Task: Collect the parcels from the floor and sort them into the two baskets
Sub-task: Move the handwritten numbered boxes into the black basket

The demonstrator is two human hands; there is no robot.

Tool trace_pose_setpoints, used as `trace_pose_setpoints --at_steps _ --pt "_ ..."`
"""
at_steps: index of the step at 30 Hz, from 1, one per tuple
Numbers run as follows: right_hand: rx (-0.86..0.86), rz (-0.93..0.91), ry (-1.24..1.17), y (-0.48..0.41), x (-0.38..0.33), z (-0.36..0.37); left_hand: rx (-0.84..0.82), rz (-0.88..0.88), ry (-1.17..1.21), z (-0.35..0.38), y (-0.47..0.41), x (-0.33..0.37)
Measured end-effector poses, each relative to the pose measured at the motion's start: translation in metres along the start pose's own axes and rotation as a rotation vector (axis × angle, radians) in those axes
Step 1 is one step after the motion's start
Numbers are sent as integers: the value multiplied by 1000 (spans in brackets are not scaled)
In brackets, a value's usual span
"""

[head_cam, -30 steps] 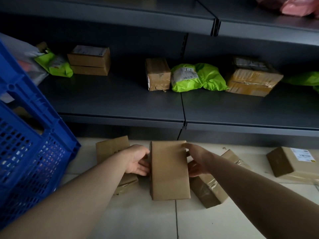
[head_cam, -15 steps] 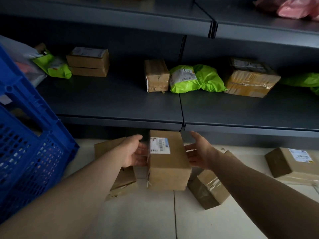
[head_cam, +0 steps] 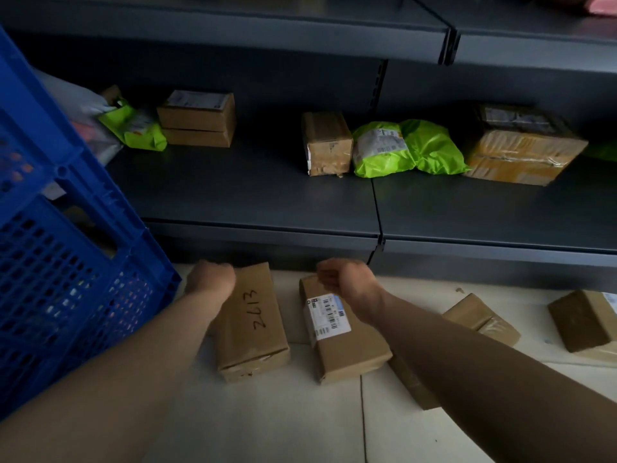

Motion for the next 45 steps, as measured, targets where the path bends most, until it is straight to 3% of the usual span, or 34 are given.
trace_pose_setpoints --at_steps 2,8,17,22,27,34,38,41,45 --pt "-108 86 -16 6 3 23 -38 -71 -54 -10 1 -13" --pt "-308 239 109 9 22 69 -349 -260 193 -16 25 -31" --pt "-317 72 122 16 -8 47 -278 -151 286 -38 28 -12" --pt "-121 35 14 24 -31 -2 -334 -22 330 -22 54 26" --pt "71 18 -3 28 -30 -57 -513 17 332 20 82 49" --pt "-3 133 107 25 0 -86 -707 -75 268 48 83 42" --pt "-151 224 93 25 9 -70 -861 -100 269 54 74 25" --pt "-175 207 115 16 14 -58 -942 -92 311 56 73 17" --pt "-219 137 198 5 18 -41 -931 -69 362 48 56 10"
Point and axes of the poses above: each hand's wrist, its own y-axis away from the middle knuckle, its own z-axis out of the palm, x = y × z, the point moved 2 cm from there along -y, towards the middle knuckle
